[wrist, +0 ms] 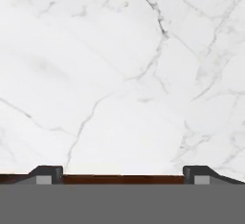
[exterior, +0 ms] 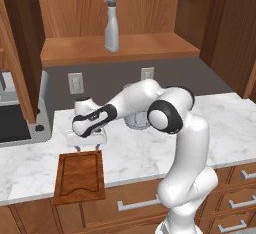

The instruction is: Move the cutting board and knife to the sink. Then move spray from the cabinet to the counter.

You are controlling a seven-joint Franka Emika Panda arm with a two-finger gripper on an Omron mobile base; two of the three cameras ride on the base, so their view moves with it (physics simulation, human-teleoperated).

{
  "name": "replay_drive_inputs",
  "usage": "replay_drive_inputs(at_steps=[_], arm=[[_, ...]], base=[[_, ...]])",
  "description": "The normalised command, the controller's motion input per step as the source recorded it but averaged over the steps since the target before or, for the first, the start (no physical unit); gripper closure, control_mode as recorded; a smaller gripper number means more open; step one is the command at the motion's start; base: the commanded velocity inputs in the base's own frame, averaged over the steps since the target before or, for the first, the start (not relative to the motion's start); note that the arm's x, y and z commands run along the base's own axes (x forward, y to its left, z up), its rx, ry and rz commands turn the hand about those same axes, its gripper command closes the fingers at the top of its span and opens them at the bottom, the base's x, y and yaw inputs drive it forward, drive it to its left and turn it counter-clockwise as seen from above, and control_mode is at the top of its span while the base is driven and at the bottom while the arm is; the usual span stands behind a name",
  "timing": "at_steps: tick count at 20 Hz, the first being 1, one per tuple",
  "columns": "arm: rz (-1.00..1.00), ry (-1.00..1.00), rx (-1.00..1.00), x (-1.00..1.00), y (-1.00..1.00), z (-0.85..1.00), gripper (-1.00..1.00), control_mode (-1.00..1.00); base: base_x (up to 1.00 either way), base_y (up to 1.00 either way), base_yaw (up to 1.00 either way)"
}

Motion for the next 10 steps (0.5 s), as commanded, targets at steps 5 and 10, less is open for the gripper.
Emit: replay_drive_inputs(at_steps=[5, 10], arm=[[0.00, -0.08, -0.04, -0.12, 0.09, 0.52, -1.00, -1.00], [0.00, -0.06, -0.04, -0.61, 0.01, 0.71, -1.00, -1.00]], base=[[0.00, 0.00, 0.00], [0.00, 0.00, 0.00]])
